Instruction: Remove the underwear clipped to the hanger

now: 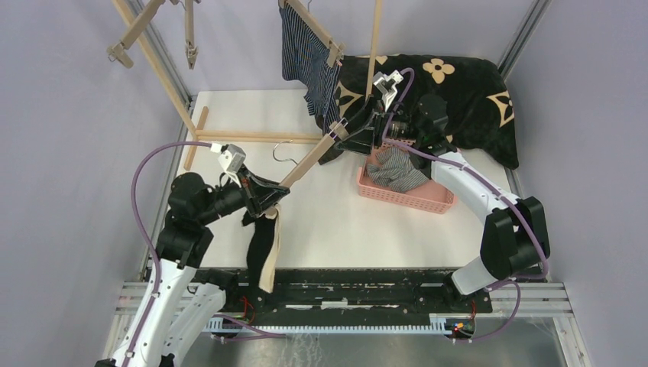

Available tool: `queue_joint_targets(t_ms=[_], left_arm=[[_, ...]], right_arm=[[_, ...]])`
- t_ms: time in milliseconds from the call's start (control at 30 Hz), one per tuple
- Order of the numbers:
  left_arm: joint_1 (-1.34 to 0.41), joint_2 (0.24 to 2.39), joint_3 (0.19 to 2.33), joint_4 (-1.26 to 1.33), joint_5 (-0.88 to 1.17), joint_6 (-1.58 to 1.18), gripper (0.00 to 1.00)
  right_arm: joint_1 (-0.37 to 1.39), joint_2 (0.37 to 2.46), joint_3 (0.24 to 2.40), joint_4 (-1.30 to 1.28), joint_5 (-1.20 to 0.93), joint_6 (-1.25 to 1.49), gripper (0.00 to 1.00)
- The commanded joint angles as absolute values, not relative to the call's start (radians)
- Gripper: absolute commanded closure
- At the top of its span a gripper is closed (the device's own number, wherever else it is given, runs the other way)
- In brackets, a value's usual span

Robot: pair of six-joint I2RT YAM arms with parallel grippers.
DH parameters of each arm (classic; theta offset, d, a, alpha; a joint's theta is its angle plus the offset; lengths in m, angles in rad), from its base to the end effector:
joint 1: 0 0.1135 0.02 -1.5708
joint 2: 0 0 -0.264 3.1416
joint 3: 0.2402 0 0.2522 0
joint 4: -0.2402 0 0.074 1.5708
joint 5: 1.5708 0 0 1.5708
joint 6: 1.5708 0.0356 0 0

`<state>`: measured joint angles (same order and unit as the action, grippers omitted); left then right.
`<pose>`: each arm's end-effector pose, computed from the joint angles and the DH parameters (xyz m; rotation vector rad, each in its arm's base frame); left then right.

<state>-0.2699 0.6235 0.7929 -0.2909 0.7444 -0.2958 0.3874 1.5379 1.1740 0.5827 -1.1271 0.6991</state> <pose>0.1251 -0.0596 0.3559 0.5570 1.6817 -1.0414 0.3108 0.1615 0.3656 -0.8369 1.4912 1.5923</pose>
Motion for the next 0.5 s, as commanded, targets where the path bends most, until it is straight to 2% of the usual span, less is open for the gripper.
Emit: queue_joint_targets(t_ms=[0,333,467], left_arm=[[-0.268,0.593,0.750,-0.043,0.745,-0.430,0.97],[-0.269,0.654,0.626,0.356,0.812,-0.676,0.97],[-0.270,0.654,0.618,0.388,0.801,-0.687,0.97]], right_arm=[[0.397,1.481,1.142,0.684,-1.055,0.722,0.21],[0.492,1.422,1.081,0.854,-0.914,0.793,0.30],[0.547,1.419,1.085,0.886,-0.880,0.791,0.32]])
